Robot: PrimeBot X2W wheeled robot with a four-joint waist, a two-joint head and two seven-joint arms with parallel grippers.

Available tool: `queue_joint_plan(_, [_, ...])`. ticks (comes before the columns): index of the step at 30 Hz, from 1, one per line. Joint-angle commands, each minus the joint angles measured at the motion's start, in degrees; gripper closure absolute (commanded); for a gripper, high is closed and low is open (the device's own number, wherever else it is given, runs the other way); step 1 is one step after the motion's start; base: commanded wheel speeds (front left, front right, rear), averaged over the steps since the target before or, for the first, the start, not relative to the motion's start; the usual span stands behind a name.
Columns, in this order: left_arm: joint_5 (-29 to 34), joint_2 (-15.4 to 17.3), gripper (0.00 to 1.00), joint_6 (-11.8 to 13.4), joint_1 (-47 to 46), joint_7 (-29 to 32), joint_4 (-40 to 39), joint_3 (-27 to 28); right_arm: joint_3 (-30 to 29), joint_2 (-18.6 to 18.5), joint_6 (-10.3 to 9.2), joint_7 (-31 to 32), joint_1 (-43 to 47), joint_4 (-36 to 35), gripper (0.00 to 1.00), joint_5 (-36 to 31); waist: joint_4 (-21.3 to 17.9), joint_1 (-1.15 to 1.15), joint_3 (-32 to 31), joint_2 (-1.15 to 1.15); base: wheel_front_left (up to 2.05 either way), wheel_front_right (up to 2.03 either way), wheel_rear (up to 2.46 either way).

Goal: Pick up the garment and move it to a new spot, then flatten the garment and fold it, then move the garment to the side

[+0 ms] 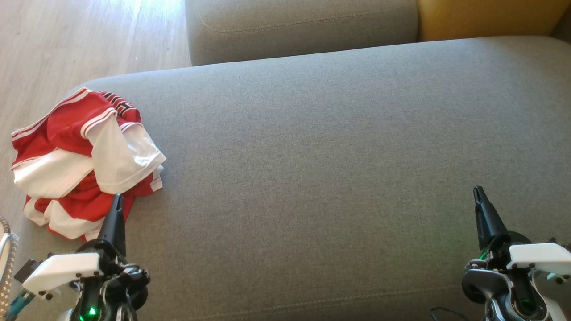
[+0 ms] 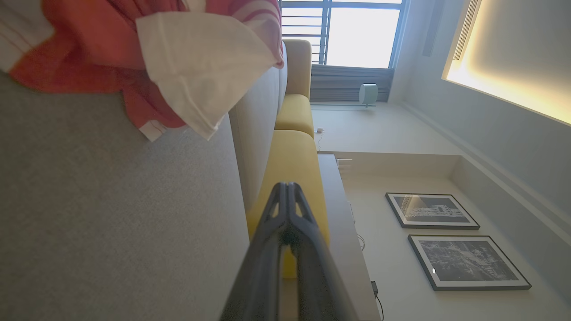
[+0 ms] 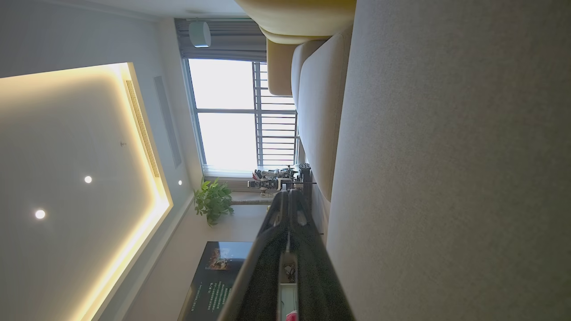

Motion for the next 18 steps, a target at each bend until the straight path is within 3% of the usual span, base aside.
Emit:
queue_joint_plan(1, [0.69,0.51,1.0,-0.43,-2.98,0.43,-1.66,2.01,1.04,-0.2,0.0,0.34,-3.05,-1.88,1.0,-0.49,0.0,0.0,0.0,0.0,0.0,0.0,0.0])
queue_joint_plan(10, [0.69,0.51,1.0,-0.43,-2.98,0.43,-1.66,2.01,1.04,-0.2,0.0,0.34,-3.05,-1.88,1.0,-0.49,0.0,0.0,0.0,0.0,0.0,0.0,0.0])
queue_joint_plan(11, [-0.03,-0.02,0.0,0.02,0.03,-0.05,0.23,-0.05,0.05,0.02,0.0,0.0,0.04,0.23,0.0,0.04,0.0,0.0,0.0,0.0,0.0,0.0,0.0])
queue_joint_plan(18, [-0.11,-0.6,0.0,0.07,2.61,-0.62,3.27,-0.64,1.2,0.56,0.01,-0.49,2.11,3.54,0.0,0.19,-0.01,0.0,0.04,0.0,0.0,0.0,0.0])
